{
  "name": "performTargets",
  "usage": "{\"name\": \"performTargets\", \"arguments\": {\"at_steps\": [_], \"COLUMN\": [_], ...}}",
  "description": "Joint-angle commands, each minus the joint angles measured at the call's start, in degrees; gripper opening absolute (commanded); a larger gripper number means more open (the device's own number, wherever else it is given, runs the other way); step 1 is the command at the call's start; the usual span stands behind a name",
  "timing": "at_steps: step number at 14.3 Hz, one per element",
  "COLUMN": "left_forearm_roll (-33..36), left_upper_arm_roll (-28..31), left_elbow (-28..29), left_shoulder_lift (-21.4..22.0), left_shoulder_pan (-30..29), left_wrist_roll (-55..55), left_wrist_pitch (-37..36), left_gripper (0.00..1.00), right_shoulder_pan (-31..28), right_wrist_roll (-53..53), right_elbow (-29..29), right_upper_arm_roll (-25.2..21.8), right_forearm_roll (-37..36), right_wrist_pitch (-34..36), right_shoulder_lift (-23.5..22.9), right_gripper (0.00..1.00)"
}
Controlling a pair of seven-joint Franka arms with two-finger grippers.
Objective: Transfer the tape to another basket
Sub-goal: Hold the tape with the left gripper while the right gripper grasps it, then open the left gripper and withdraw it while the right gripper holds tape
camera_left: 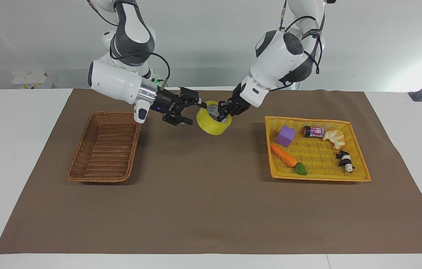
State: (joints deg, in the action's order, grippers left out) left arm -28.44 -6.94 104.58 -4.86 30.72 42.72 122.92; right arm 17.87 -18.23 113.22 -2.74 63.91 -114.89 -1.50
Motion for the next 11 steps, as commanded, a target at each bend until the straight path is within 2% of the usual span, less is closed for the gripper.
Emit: {"name": "performTargets", "arguments": {"at_steps": [1,4,7,8,11], "left_forearm_roll": [-0.3,-0.3,-0.3,-0.3,-0.3], "left_upper_arm_roll": [0.7,0.7,0.7,0.7,0.7], "left_elbow": [-0.6,-0.6,-0.52,-0.52,-0.43], "left_shoulder_lift": [0.11,0.11,0.11,0.11,0.2], "left_shoulder_pan": [1.18,1.27,1.27,1.27,1.53], "left_wrist_roll": [1.4,1.49,1.49,1.49,1.57], "left_wrist_pitch": [-0.14,-0.14,-0.14,-0.14,-0.14], "left_gripper": [0.0,0.0,0.0,0.0,0.0], "right_shoulder_pan": [0.49,0.49,0.49,0.49,0.49], "right_wrist_roll": [0.48,0.83,0.83,0.83,1.27], "right_elbow": [0.78,0.69,0.69,0.69,0.69], "right_upper_arm_roll": [-0.08,0.01,0.01,-0.08,-0.08], "right_forearm_roll": [1.39,1.39,1.39,1.39,1.39], "right_wrist_pitch": [-1.13,-1.04,-1.13,-1.04,-0.95], "right_shoulder_lift": [0.44,0.36,0.44,0.36,0.35], "right_gripper": [1.0,0.99,0.91,0.86,0.48]}}
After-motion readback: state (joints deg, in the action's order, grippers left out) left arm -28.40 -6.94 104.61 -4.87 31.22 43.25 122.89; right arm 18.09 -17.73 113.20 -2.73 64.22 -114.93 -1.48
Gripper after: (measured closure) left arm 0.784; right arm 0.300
